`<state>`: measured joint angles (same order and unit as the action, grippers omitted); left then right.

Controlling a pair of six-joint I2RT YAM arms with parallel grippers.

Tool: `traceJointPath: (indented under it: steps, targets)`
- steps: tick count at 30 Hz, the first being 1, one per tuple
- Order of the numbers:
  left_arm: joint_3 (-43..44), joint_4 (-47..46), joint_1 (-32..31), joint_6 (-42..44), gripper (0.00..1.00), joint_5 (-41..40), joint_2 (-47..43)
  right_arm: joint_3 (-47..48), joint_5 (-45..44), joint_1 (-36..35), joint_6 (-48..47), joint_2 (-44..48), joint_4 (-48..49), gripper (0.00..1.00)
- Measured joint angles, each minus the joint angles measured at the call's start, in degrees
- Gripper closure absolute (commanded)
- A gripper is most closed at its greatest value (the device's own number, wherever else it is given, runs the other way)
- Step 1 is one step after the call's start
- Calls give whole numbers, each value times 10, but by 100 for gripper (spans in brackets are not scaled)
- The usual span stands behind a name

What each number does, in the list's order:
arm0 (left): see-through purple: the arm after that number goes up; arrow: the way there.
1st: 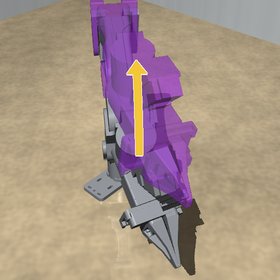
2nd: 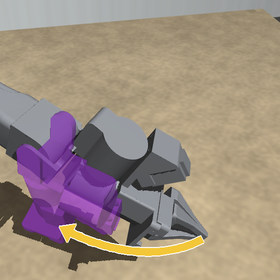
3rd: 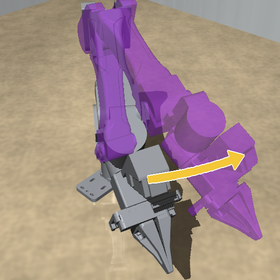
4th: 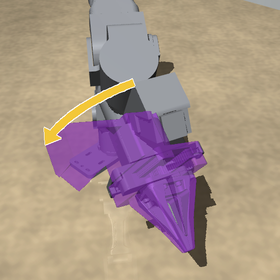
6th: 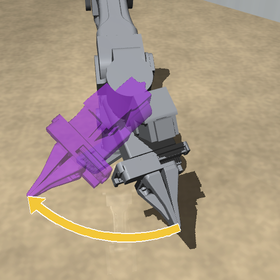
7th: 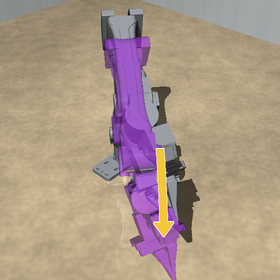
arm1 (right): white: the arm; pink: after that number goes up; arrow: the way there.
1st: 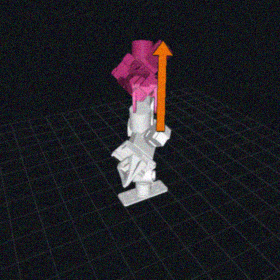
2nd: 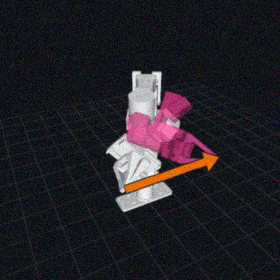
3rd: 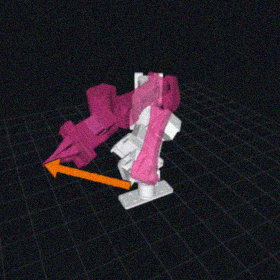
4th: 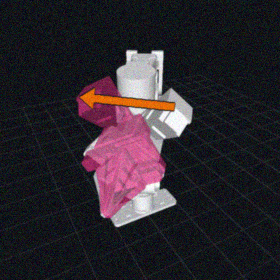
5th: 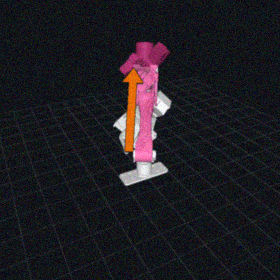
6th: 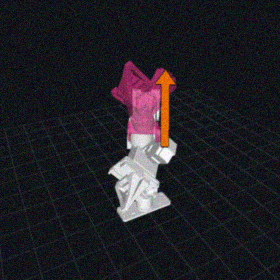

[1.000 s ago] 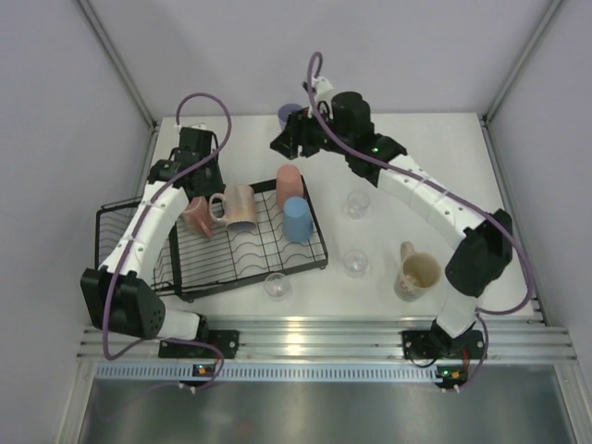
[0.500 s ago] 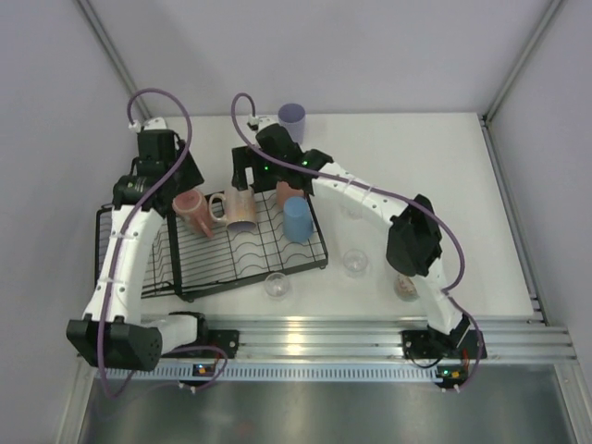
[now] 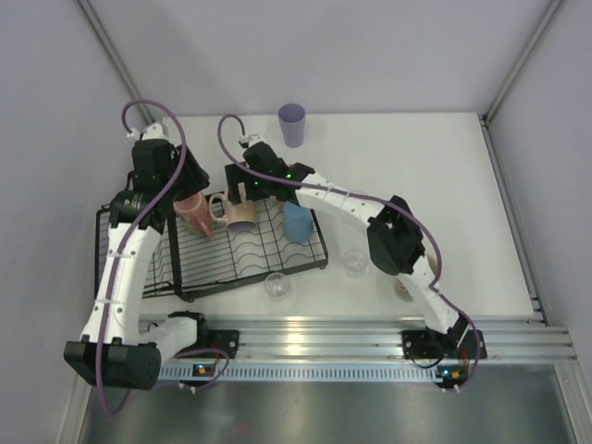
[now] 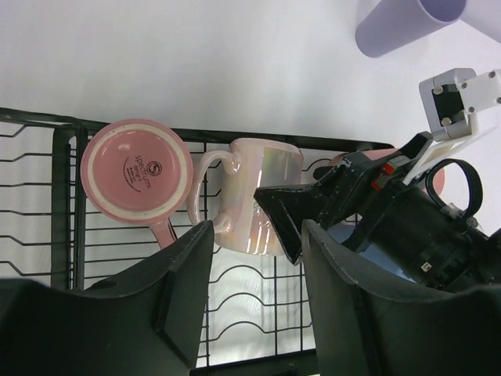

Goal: Load the cups into the dish rack

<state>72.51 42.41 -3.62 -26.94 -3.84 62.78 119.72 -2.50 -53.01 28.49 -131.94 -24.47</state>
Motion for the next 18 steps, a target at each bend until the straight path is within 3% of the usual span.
traceJointPath:
  steps: [18]
  targets:
    - [-8,-11,1,-4,45,-18,-33,54,-22,-17,-4,-66,7,1]
